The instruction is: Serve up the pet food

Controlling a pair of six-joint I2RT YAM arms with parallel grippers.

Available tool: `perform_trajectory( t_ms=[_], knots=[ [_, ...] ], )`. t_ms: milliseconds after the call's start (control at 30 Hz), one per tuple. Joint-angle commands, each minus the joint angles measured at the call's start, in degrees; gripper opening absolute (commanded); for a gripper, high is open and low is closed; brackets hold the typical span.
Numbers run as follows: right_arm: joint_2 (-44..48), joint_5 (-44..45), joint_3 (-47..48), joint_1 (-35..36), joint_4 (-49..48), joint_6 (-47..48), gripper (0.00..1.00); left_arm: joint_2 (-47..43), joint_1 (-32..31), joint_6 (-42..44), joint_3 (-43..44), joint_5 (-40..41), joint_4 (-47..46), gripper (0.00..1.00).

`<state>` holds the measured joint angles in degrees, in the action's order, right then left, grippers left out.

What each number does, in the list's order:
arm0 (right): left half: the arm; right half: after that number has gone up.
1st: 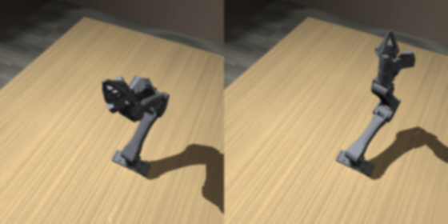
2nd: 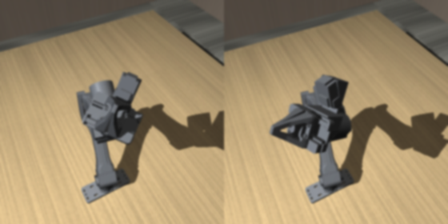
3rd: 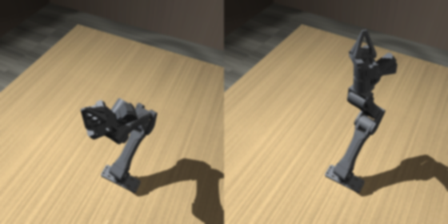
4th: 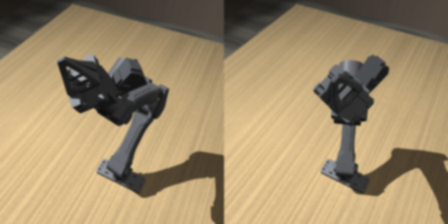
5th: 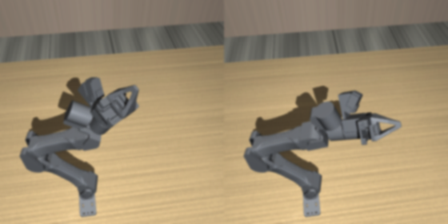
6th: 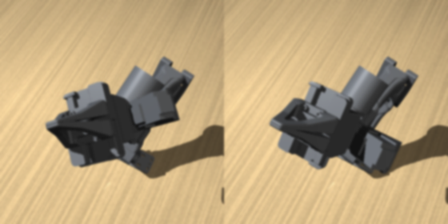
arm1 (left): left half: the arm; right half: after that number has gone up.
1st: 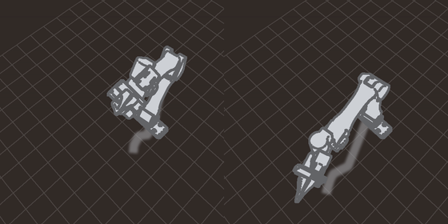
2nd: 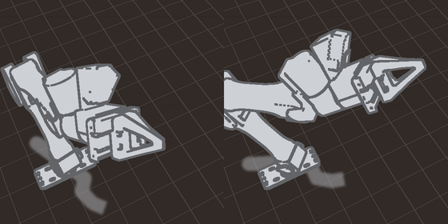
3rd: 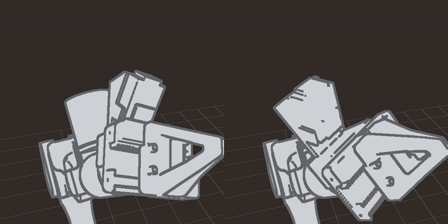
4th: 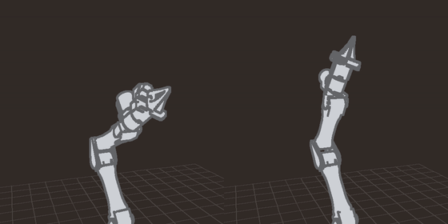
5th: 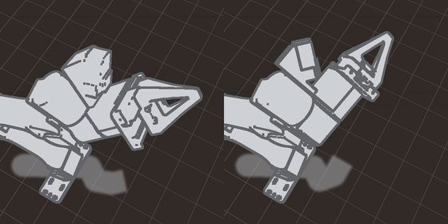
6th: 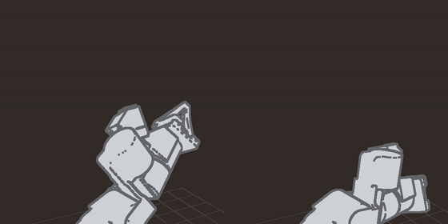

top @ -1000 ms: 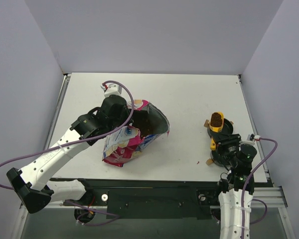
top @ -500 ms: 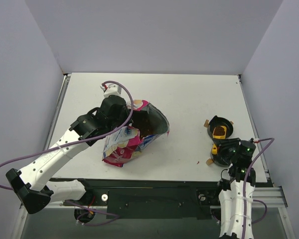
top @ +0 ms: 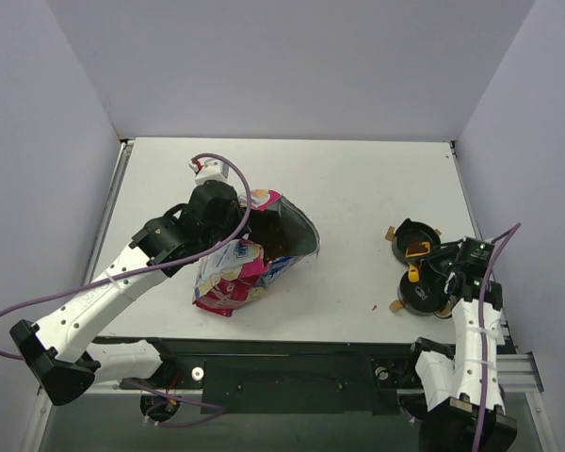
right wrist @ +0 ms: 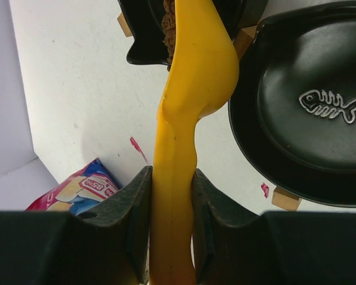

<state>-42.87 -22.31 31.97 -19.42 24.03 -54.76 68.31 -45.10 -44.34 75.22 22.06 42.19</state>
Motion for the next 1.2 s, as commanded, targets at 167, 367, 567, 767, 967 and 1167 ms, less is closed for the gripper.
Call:
perform_trajectory(
  t_ms=[167, 367, 567, 767, 967, 1167],
  knots=[
    [-13.01, 3.75, 13.46, 0.08, 20.77, 6.6, 0.0, -3.36, -0.25, 0.13, 1.25, -1.94, -3.52, 0.0],
    [-18.55, 11.66, 23.04, 0.52, 30.8, 7.65, 0.0, -3.28, -0.25, 0.13, 0.72, -3.08, -4.49, 0.0],
    [-20.67, 12.99, 27.36, 1.05, 33.45, 9.67, 0.0, -2.75, -0.16, -0.05, 0.72, -3.52, -5.1, 0.0],
    [-21.55, 16.15, 33.06, 3.77, 37.31, 12.74, 0.0, -2.75, -0.25, 0.13, 0.45, -3.69, -5.1, 0.0],
    [-22.08, 19.4, 34.74, 5.53, 38.81, 17.4, 0.0, -2.13, -0.25, 0.3, -0.16, -6.33, -5.89, 0.0],
    [-17.95, 17.32, 37.73, 7.64, 39.78, 22.15, 0.0, 0.33, -0.25, 0.57, 1.33, -10.55, -5.54, 0.0]
  ],
)
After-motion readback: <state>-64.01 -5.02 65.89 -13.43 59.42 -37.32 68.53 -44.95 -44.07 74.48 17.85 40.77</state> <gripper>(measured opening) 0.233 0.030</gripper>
